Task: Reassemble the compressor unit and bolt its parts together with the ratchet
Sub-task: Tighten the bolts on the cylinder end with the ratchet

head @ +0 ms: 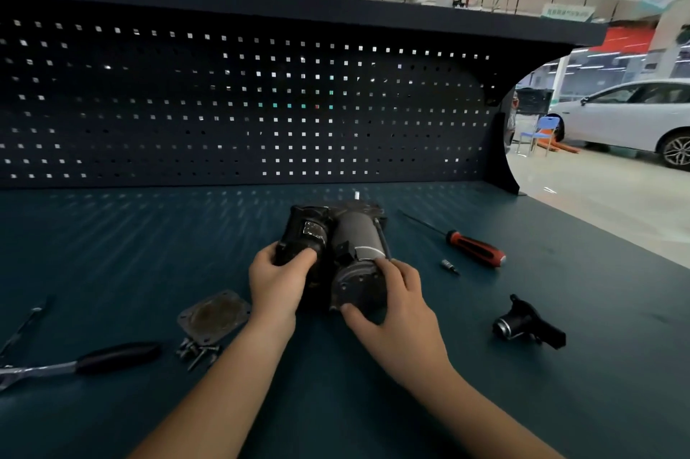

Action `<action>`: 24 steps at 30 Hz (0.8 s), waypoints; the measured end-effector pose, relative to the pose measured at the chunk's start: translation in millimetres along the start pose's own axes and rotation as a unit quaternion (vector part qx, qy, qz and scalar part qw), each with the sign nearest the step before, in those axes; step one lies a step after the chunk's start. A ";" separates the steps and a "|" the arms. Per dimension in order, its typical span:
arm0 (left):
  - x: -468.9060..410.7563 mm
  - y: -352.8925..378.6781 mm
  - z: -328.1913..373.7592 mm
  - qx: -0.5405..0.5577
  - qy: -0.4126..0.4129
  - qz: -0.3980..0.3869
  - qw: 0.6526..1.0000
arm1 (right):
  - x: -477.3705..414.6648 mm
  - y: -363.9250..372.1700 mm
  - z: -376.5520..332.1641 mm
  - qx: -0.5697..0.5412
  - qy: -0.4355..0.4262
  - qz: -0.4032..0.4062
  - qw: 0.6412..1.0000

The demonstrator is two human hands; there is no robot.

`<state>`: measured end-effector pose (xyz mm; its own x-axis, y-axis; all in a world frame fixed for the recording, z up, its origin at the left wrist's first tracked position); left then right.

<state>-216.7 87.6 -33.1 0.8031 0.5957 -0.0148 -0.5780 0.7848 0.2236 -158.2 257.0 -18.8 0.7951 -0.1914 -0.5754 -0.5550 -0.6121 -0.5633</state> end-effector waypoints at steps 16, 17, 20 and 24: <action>47.7 12.9 83.5 -0.159 0.263 -0.103 0.946 | 43.9 -40.1 5.4 -0.141 0.072 -0.026 0.987; 54.5 18.1 87.3 -0.186 0.290 -0.112 0.932 | 42.8 -41.5 8.0 -0.162 0.086 -0.028 0.983; 73.8 32.8 95.8 -0.233 0.350 -0.151 0.895 | 35.0 -52.4 17.9 -0.195 0.105 0.042 0.974; 90.4 45.6 99.8 -0.265 0.398 -0.194 0.857 | 12.5 -68.3 41.9 -0.287 0.159 0.155 0.932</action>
<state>-156.0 160.2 73.1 0.7186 0.0352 -0.6945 -0.4442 0.7917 -0.4195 -120.6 328.6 -12.4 0.7018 -0.5885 -0.4015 -0.6196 -0.7823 0.0636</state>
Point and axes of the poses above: each hand's wrist, its own x-axis away from the middle knuckle, its own y-axis out of the palm, z = x × y, the point moved 8 cm from there along -x, towards the middle knuckle, and after that the axes turned 14 degrees about z, right-handed, at the moved point
